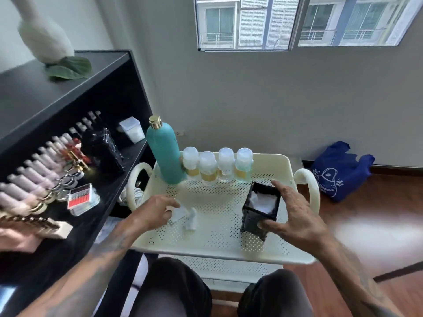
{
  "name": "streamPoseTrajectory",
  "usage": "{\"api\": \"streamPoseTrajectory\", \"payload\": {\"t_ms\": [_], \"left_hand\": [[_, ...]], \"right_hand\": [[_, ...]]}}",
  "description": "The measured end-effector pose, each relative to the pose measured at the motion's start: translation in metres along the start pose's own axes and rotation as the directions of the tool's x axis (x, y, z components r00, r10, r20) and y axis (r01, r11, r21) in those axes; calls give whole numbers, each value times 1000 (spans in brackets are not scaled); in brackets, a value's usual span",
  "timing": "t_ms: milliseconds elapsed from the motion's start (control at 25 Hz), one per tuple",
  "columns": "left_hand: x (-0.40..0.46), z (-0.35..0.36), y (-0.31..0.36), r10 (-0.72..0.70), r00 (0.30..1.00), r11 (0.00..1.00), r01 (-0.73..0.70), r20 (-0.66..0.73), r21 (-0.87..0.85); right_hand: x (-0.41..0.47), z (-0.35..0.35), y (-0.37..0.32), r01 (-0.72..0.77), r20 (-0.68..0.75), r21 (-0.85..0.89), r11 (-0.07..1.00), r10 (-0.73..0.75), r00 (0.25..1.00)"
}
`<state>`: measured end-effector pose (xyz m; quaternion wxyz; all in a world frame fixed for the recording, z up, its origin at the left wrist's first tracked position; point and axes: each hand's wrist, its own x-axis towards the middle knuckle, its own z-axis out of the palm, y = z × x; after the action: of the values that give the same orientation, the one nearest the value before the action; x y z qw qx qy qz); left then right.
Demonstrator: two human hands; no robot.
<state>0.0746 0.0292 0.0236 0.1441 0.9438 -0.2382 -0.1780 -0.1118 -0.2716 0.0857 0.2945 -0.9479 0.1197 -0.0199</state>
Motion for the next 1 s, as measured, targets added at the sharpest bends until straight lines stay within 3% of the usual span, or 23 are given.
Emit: {"api": "streamPoseTrajectory", "payload": {"t_ms": [80, 120, 200, 320, 400, 480, 560, 640, 760, 840, 920, 1000], "left_hand": [[-4, 27, -11, 24, 999, 999, -25, -22, -20], [-5, 36, -14, 30, 996, 998, -34, -84, -48], [-5, 48, -18, 27, 980, 994, -48, -199, -103], [-5, 55, -21, 18, 965, 989, -55, -261, -137], [-4, 56, -19, 15, 965, 990, -52, -261, -135], [-4, 56, -20, 20, 964, 991, -55, -265, -125], [-4, 57, -20, 31, 963, 992, -62, -268, -111], [-4, 59, -21, 35, 960, 993, -63, -278, -95], [-3, 59, -20, 27, 951, 994, -58, -307, -91], [-1, 60, -19, 21, 950, 995, -51, -311, -89], [0, 60, -19, 28, 945, 996, -55, -326, -74], [0, 60, -18, 33, 939, 995, -62, -342, -73]], "right_hand": [[-10, 1, -20, 128, -203, -153, 980, -158, 966], [-12, 8, -34, 202, -322, -179, 963, -251, 913], [-11, 34, -65, 257, -389, -142, 956, -293, 873], [15, 91, -103, 12, -64, -27, 1000, -14, 998], [41, 128, -113, -180, 111, -86, 980, 189, 976], [59, 156, -119, -268, 139, -122, 956, 284, 949], [64, 168, -119, -294, 131, -18, 956, 294, 947], [59, 162, -117, -265, 110, 194, 944, 248, 963], [39, 120, -116, -217, 121, 478, 851, 181, 976], [20, 82, -109, -188, 134, 544, 818, 136, 982], [3, 40, -97, -101, 18, 565, 819, 110, 994], [-5, 0, -79, 84, -331, 417, 905, 66, 941]]}}
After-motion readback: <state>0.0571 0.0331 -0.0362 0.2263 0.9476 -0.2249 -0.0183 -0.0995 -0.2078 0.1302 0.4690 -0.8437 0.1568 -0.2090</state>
